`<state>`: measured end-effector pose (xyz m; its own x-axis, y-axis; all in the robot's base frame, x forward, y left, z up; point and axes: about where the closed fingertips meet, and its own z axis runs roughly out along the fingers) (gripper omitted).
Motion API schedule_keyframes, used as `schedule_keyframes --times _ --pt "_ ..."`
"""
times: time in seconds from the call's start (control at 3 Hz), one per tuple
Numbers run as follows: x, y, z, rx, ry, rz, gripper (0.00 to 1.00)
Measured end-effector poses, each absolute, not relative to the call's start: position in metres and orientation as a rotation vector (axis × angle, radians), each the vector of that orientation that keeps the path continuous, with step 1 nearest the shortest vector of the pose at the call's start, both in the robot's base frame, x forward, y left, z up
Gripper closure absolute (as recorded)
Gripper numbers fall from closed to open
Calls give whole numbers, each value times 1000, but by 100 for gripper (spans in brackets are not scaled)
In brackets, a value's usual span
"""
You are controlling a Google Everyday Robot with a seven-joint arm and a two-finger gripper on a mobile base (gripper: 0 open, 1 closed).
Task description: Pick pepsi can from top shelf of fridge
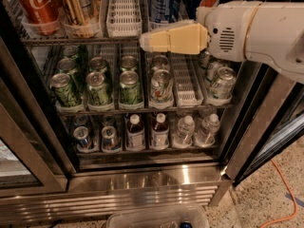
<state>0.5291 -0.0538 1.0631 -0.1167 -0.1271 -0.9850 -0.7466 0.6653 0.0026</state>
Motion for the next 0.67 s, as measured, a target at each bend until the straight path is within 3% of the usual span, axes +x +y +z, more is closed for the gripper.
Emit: schedule_keyframes --times 0.67 --pt "532 -41 1069 -781 1602 616 0"
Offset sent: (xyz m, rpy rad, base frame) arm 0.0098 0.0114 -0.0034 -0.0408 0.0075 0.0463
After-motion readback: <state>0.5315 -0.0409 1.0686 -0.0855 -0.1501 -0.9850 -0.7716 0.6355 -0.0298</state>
